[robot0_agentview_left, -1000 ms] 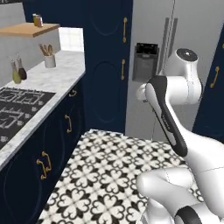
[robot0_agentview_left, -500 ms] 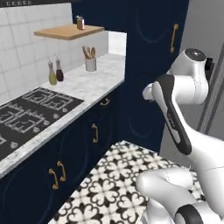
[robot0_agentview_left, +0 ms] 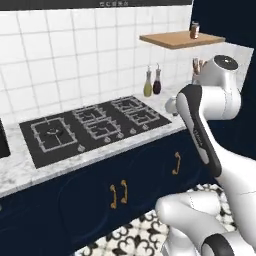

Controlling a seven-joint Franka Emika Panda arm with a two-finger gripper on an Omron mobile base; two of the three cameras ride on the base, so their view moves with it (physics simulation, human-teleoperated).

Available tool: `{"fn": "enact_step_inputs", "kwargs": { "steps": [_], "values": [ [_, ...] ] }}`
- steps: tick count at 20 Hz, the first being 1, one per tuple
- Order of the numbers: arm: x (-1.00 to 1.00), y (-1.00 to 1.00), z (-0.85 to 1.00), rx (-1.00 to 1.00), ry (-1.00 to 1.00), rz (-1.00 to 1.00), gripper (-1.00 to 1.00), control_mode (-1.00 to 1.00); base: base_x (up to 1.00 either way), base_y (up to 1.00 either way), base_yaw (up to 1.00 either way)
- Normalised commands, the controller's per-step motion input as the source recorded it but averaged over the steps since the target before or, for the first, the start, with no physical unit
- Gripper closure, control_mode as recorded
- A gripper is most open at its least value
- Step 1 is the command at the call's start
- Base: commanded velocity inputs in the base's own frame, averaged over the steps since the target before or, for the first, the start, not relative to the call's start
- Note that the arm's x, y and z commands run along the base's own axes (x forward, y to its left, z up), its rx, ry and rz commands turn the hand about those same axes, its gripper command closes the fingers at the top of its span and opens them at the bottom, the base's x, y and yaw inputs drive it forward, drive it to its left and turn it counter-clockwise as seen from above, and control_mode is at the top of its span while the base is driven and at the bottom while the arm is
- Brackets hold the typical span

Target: Navigate to the range hood.

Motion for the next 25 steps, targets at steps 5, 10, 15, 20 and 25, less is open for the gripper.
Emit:
{"fn": "enact_step_inputs", "kwargs": {
  "steps": [5, 10, 15, 20, 25],
  "values": [
    [0.00, 0.00, 0.00, 0.00, 0.00, 0.00, -1.00, 1.00, 0.95, -0.02, 0.68],
    [0.00, 0.00, 0.00, 0.00, 0.00, 0.00, -1.00, 1.00, 1.00, -0.03, 0.43],
    [0.00, 0.00, 0.00, 0.00, 0.00, 0.00, -1.00, 1.00, 1.00, -0.23, 0.03],
    [0.00, 0.00, 0.00, 0.00, 0.00, 0.00, -1.00, 1.00, 1.00, -0.15, 0.01],
    [0.30, -0.06, 0.01, 0.00, -0.08, 0.04, -1.00, -1.00, 0.59, -0.09, 0.01]
  ]
}}
